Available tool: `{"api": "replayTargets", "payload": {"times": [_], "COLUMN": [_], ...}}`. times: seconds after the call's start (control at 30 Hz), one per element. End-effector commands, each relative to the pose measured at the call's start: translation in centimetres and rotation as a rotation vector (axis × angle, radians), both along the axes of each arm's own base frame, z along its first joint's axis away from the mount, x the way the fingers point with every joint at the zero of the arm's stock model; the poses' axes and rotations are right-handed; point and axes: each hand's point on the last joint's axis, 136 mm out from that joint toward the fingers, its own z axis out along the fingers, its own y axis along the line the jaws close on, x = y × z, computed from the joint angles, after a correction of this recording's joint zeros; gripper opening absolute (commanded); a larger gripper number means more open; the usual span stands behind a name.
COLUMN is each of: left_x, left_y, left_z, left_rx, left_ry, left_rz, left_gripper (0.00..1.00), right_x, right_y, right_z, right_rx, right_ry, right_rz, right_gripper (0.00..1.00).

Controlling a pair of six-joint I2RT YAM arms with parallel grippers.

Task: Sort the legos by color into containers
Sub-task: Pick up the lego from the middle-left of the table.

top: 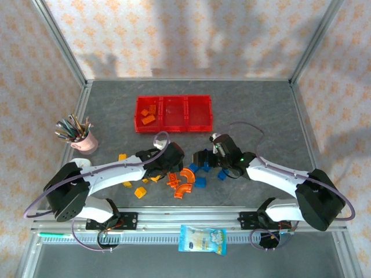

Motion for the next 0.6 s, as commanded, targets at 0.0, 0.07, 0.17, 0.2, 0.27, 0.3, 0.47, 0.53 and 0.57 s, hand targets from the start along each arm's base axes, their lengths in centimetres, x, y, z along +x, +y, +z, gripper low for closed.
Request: {"api": "replayTargets", "payload": {"times": [0.0,0.07,0.17,0.2,0.27,0.3,0.47,0.53,0.57], "left_x": [-1.5,-2.1,-2.5,-2.6,-2.6,-2.6,-2.4,-2.2,-2.1], "left_y": [0.6,0.5,0.5,0.4,0.1,-0.1,0.0,-0.3,-0.3], "left_z": [-1.7,-2.0,-2.7,-2.9,-3.3,-3.4,-4.1,-4.3,-4.4], "left_rx": [0.021,0.023,0.020,0.020,0.021,0.019,0.052,0.047,0.056], "left_ry": [0.061,0.067,0.076,0.084,0.094,0.094,0.092,0.092,0.089], "left_rz": [0.055,0.053,0.060,0.059,0.056,0.054,0.051,0.043,0.043], "left_gripper": [0.65,0.65,0.64,0.64,0.62,0.62,0.57,0.56,0.55], "right_x": [0.6,0.6,0.7,0.7,0.8,0.8,0.9,0.9,0.9], "right_y": [-0.2,-0.3,-0.5,-0.4,-0.5,-0.5,-0.5,-0.6,-0.5], "right_z": [0.7,0.6,0.5,0.5,0.5,0.5,0.7,0.6,0.6], "right_rx": [-0.013,-0.019,-0.025,-0.024,-0.029,-0.031,-0.030,-0.035,-0.034], "right_ry": [-0.043,-0.043,-0.046,-0.048,-0.049,-0.050,-0.055,-0.053,-0.052], "right_rz": [-0.013,-0.017,-0.021,-0.021,-0.023,-0.026,-0.026,-0.025,-0.026], "right_gripper": [1.00,1.00,1.00,1.00,1.00,1.00,1.00,1.00,1.00]}}
